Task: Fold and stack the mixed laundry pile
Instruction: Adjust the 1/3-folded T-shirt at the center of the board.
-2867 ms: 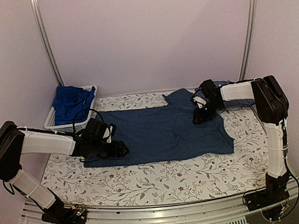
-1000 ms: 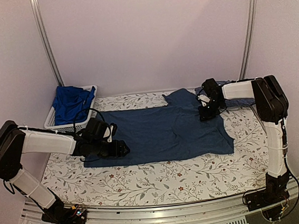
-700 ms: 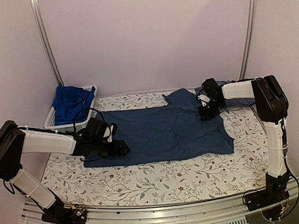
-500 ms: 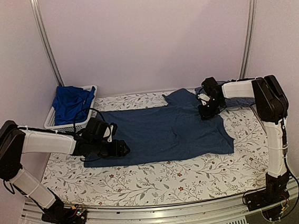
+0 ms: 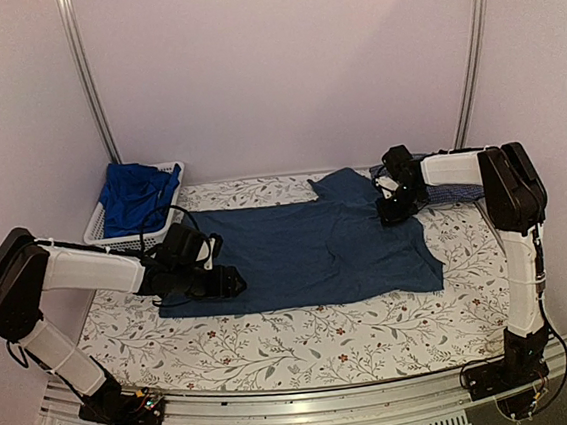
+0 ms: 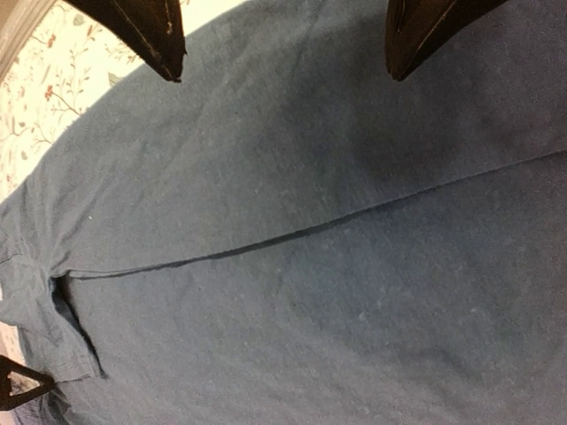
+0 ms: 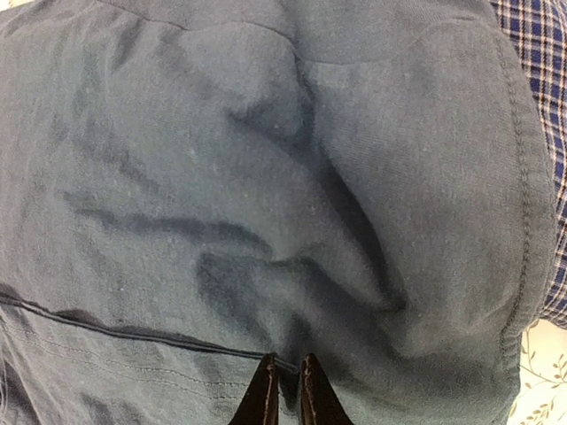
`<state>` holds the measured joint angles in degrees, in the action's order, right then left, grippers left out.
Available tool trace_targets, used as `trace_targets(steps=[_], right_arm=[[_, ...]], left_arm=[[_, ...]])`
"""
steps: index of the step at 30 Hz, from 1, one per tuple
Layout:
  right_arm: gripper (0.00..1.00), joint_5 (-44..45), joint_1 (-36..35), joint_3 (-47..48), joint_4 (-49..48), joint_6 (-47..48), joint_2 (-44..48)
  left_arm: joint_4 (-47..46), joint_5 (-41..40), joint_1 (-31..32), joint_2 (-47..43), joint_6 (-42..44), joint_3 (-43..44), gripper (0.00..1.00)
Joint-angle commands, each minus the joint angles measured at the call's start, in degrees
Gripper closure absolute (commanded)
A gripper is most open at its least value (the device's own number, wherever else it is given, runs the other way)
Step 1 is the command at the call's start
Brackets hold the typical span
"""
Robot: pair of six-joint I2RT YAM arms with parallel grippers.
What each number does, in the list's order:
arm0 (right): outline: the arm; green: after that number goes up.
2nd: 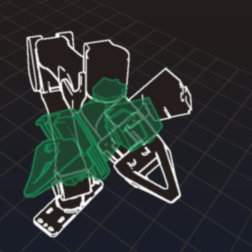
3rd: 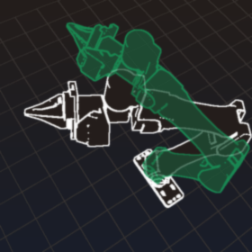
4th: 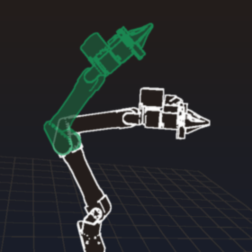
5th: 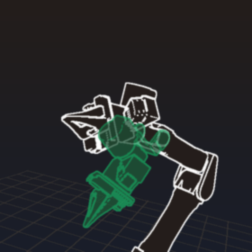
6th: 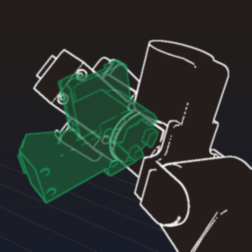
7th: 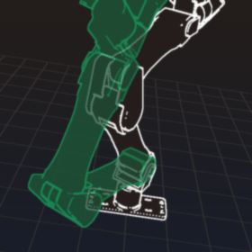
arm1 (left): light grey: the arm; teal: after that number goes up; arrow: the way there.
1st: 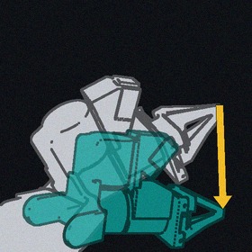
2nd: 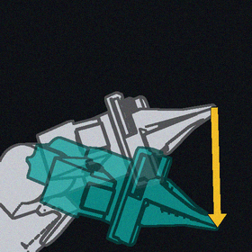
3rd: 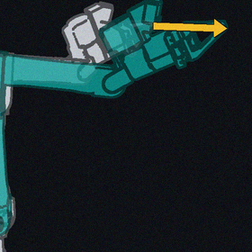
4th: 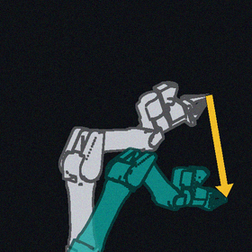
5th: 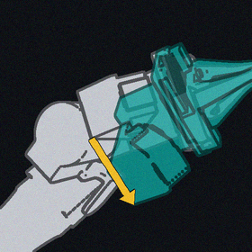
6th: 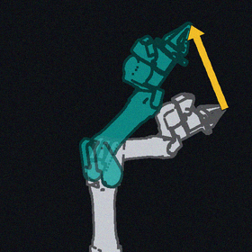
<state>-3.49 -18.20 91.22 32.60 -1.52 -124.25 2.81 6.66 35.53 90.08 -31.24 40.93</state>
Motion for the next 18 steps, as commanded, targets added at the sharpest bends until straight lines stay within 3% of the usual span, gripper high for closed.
trace_targets(steps=[1, 18], right_arm=[[0.92, 0.26, 0.51, 0.14, 0.51, -0.05, 0.67], [1.0, 0.12, 0.55, 0.2, 0.1, -0.5, 3.22]], left_arm=[[-0.34, -0.09, -0.84, 0.67, 0.87, 1.35, 0.23], [-0.35, 0.07, -0.89, 0.74, 0.75, 1.17, 0.23]])
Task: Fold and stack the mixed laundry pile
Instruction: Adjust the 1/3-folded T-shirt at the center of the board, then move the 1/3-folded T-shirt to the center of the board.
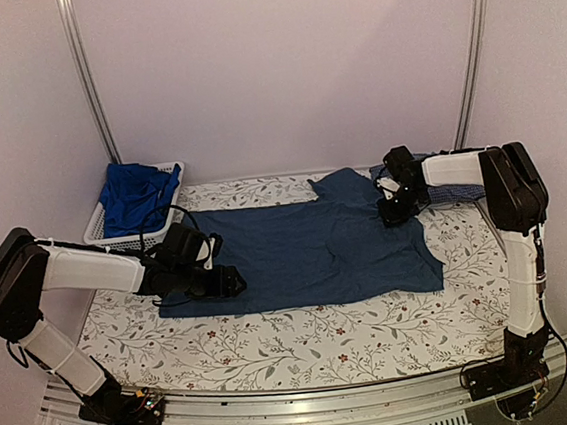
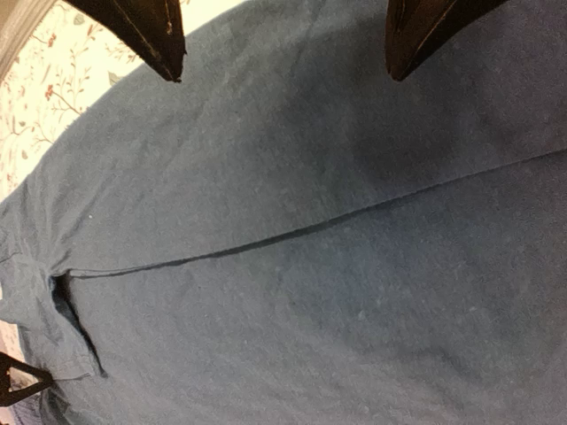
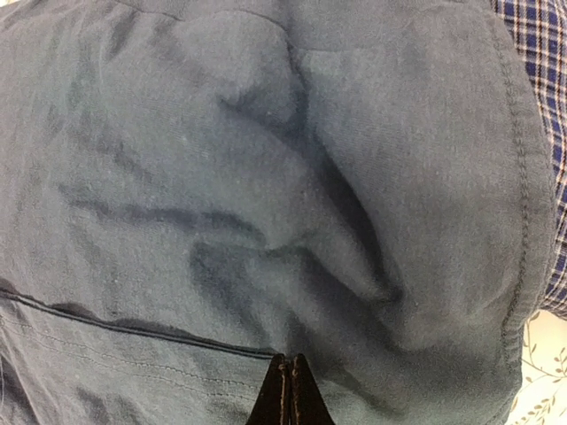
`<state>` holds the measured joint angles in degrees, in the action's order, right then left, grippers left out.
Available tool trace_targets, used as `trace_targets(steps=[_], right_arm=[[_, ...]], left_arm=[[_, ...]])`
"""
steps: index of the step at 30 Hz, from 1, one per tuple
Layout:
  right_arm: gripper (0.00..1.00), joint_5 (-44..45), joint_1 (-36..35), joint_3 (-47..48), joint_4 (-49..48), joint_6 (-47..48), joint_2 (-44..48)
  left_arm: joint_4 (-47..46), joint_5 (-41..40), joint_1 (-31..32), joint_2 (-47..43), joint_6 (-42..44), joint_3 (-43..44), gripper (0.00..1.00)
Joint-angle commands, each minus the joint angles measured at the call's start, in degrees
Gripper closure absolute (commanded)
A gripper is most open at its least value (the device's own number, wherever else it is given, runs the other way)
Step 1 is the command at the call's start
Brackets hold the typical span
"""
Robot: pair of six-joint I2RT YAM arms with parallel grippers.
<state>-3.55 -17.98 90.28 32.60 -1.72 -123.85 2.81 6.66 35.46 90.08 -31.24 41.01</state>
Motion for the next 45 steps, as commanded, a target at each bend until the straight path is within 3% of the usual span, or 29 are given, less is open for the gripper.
trace_targets(steps=[1, 23, 24, 26, 28, 33, 40, 45], right_arm=[[0.99, 0.4, 0.36, 1.58, 0.05, -0.26, 2.68], [0.99, 5.89, 0.62, 5.89, -0.7, -0.26, 0.78], [0.92, 5.74, 0.6, 5.73, -0.61, -0.37, 1.04], [0.63, 4.75, 0.59, 5.08, 0.48, -0.76, 2.27], [0.55, 4.19, 0.61, 1.92, 0.51, -1.75, 4.83], [0.45, -3.59, 0.58, -12.58, -2.88, -5.97, 18.25], [0.45, -13.8, -1.59, -29.1, -8.05, -14.06, 29.39], [0.45, -17.03, -3.01, -37.93, -13.63, -19.13, 28.22]], left_arm=[[-0.35, 0.03, -0.83, 0.71, 0.75, 1.09, 0.23], [1.41, -3.0, -1.35, -0.46, -0.5, 0.37, 0.22], [1.53, -3.35, -1.6, -0.77, -0.75, 0.24, 0.22], [2.11, -4.16, -1.9, -1.95, -1.27, -0.2, 0.21], [2.54, -4.88, -2.34, -3.48, -1.71, -0.88, 0.21], [2.88, -4.5, -4.5, -6.99, -2.89, -2.71, 0.18], [1.56, 0.14, -8.0, -8.06, -4.86, -4.05, 0.14], [3.08, 0.91, -10.18, -5.27, -7.67, -3.75, 0.17]])
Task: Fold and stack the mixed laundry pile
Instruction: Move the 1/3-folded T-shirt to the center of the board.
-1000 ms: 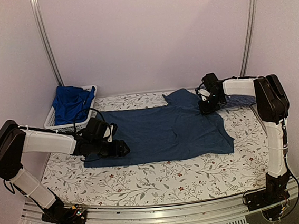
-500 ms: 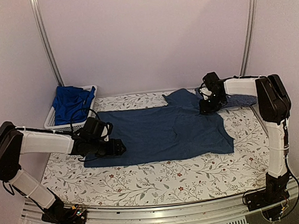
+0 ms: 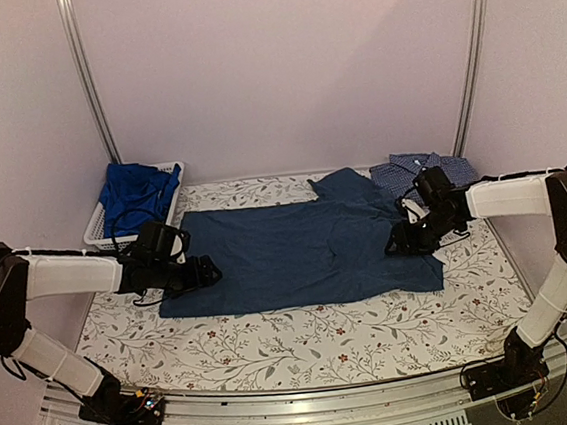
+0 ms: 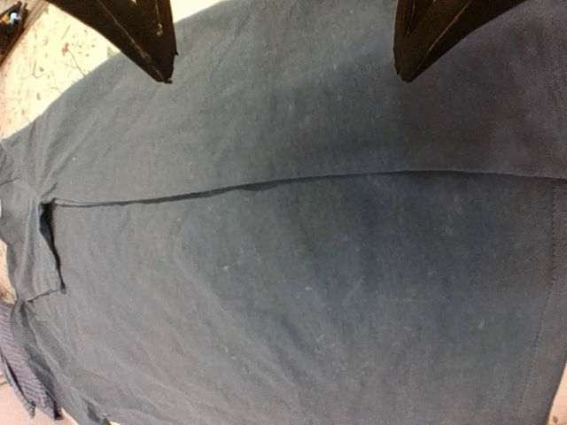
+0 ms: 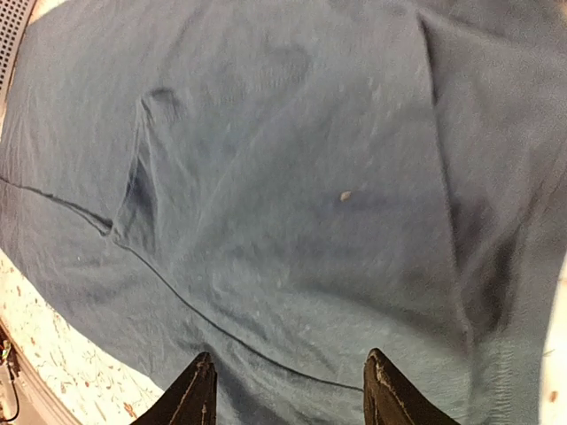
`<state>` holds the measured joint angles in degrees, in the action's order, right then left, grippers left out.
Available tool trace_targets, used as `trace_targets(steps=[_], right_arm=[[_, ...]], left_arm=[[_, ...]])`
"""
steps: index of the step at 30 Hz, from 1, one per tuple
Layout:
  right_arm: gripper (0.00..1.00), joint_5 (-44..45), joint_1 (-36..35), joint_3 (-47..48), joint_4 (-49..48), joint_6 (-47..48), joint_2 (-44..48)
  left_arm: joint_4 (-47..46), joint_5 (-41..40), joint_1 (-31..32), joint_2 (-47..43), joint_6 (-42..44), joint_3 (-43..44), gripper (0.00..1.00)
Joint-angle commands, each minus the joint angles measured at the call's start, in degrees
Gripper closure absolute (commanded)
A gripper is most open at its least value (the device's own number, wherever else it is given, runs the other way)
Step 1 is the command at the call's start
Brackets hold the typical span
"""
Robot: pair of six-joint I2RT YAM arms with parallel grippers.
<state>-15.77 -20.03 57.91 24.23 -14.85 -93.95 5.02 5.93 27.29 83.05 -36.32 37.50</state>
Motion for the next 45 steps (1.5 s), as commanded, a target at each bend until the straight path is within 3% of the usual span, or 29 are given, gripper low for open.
trace_targets(steps=[1, 8, 17, 20, 25, 30, 38, 45], right_arm=[[0.45, -4.37, -0.89, -6.96, -6.04, -6.73, -2.07], [0.45, -2.64, -0.4, -15.79, -6.68, -13.45, -2.94], [0.44, -0.06, -0.16, -25.57, -0.34, -22.42, 8.24], [0.44, 1.13, -0.16, -25.56, 3.89, -23.4, 13.13], [0.44, -4.19, -0.13, -26.28, 7.86, -22.74, 17.97], [0.37, -0.14, -0.02, -18.76, 8.45, -16.33, 22.75], [0.36, -2.42, -0.06, -10.4, -1.72, -11.86, 7.94], [0.36, -3.94, -0.14, -6.39, -4.31, -9.38, -2.59]], left_arm=[[1.97, 1.25, -2.24, 2.38, -3.13, -0.01, 0.17], [5.05, -0.21, -5.34, 2.05, -9.74, -4.9, 0.21], [11.76, 0.88, -5.94, -5.7, -17.0, -12.4, 0.27], [16.0, 0.3, -5.6, -9.8, -17.78, -13.81, 0.27], [19.17, 3.29, -3.54, -17.52, -18.54, -15.6, 0.28], [19.06, -0.88, 0.05, -23.25, -11.48, -9.49, 0.28], [10.13, -1.14, -1.36, -7.46, -4.39, 1.77, 0.27], [7.5, -0.09, -3.61, 2.19, -9.22, -0.19, 0.34]])
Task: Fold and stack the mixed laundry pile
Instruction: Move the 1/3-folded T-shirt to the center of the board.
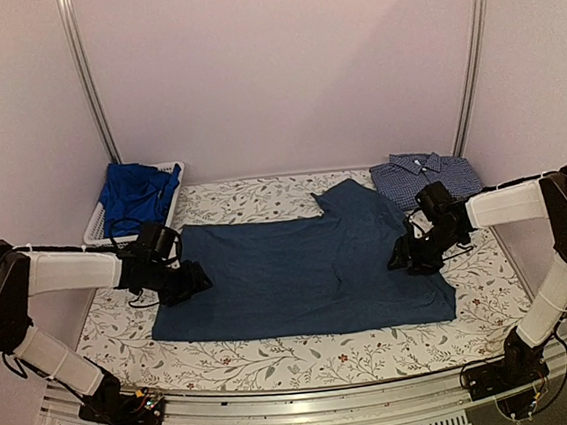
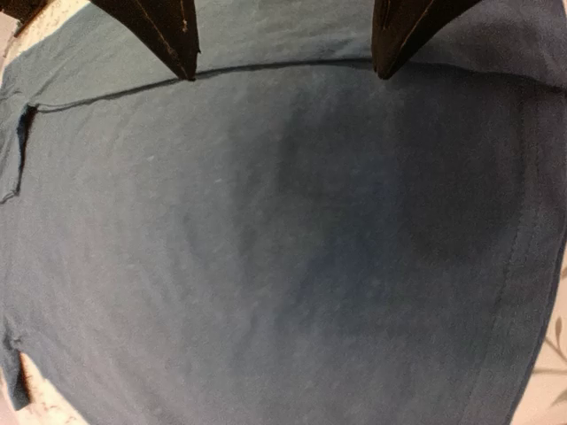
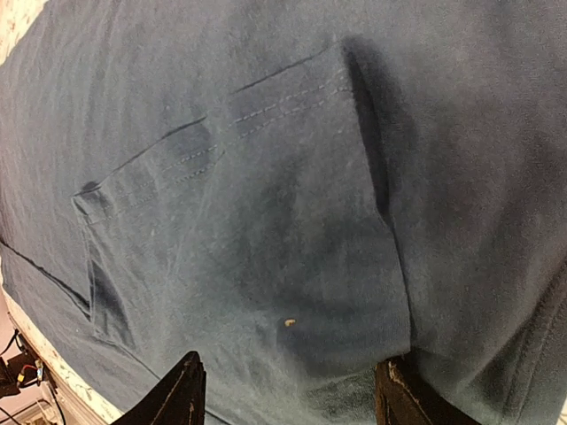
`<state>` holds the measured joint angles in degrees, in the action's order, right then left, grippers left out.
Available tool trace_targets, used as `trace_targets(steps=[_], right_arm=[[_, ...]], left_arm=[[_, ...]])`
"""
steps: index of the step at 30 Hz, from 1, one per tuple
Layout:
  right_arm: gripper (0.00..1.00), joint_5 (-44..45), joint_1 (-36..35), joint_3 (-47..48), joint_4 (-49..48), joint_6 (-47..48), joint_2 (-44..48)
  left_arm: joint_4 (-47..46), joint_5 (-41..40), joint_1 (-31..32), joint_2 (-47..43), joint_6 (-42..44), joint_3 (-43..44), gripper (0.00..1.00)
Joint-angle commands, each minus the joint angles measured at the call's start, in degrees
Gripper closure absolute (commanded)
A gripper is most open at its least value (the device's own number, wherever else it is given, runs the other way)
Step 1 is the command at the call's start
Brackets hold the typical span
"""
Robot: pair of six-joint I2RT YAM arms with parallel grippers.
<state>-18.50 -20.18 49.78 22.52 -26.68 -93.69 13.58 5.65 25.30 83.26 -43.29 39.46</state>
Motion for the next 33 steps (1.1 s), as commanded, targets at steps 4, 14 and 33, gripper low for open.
trace_targets(steps=[4, 14, 33], right_arm=[[0.36, -2.62, -0.02, -0.04, -3.19, 2.81, -5.64], [0.36, -6.62, -3.32, -13.7, -5.02, -3.49, -0.22], [0.28, 1.15, -0.62, 0.32, 1.7, 5.34, 12.69]], left_arm=[[-0.48, 1.42, -4.11, 0.58, -6.24, -8.79, 0.4], [4.88, 5.37, -4.15, -12.98, -12.46, -20.15, 0.49], [4.95, 4.68, -4.37, -22.56, 4.19, -6.37, 0.12]])
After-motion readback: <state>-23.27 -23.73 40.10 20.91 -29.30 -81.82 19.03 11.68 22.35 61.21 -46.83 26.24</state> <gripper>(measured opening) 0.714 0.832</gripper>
